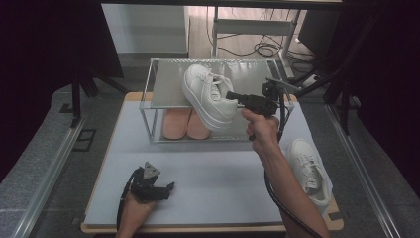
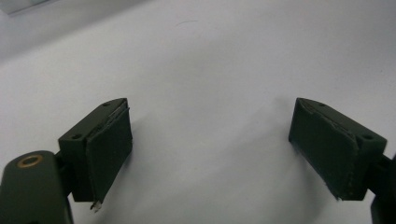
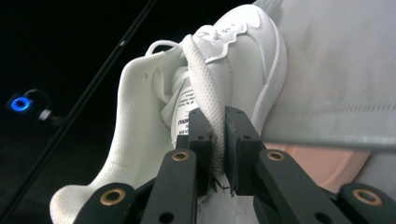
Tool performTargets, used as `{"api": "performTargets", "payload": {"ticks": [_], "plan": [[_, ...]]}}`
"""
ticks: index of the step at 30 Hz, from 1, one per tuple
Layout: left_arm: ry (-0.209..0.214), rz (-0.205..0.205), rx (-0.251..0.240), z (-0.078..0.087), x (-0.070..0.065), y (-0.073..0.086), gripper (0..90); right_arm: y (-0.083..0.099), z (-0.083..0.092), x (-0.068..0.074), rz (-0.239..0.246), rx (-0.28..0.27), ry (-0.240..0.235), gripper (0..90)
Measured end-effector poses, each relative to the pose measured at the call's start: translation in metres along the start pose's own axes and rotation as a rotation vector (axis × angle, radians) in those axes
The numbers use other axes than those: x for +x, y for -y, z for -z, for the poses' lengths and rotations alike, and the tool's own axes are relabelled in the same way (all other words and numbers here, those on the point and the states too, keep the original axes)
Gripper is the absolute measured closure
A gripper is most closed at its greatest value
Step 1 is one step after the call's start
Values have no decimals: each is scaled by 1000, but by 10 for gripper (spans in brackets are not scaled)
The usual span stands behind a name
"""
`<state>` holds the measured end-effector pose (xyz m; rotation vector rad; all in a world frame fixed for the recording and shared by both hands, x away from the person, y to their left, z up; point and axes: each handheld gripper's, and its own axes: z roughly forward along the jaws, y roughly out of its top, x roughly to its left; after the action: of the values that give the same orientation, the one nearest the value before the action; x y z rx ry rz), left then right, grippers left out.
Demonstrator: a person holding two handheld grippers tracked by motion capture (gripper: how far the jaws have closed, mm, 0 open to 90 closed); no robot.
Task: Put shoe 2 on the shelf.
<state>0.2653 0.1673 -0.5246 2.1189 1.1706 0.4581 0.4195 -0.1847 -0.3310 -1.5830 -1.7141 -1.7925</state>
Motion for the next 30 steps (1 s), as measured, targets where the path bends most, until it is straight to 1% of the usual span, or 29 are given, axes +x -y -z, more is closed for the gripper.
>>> {"api": "performTargets", "payload": {"ticks": [4,5,9,11,12,13,14,15,16,18,19,21,24,26,28,30], "plan": [[-1,0,1,0,0,0,135,-4,-14,1,7,-28,28,814],[0,-1,1,0,0,0,136,-5,-16,1,10,-35,29,805],[-1,-4,0,0,0,0,138,-6,-23,2,9,-45,-6,742],[-1,-4,0,0,0,0,139,-5,-26,6,32,-35,-19,707],[-1,-4,0,0,0,0,138,-4,-27,7,38,-37,-21,696],[-1,-4,0,0,0,0,139,-4,-27,8,51,-44,-13,681],[-1,-4,-1,0,0,0,139,-5,-27,8,63,-46,-15,651],[-1,-4,-1,0,0,0,139,-5,-26,7,59,-41,-22,619],[-1,-4,-1,0,0,0,139,-7,-26,5,42,-37,-31,580],[-1,-4,-1,0,0,0,140,-9,-23,1,22,-46,-51,530],[-1,-4,-1,0,0,0,139,-10,-20,-1,14,-46,-53,514],[0,-3,-1,0,0,0,139,-12,-14,-4,17,-53,-62,502],[-2,-1,-2,0,0,0,139,-13,-5,-7,34,-73,-76,486],[0,-1,-2,0,0,0,139,-12,2,-9,46,-86,-90,457],[0,-1,-2,0,0,0,139,-11,7,-10,72,-88,-100,454],[0,-1,-2,0,0,0,139,-9,12,-9,110,-89,-85,432]]}}
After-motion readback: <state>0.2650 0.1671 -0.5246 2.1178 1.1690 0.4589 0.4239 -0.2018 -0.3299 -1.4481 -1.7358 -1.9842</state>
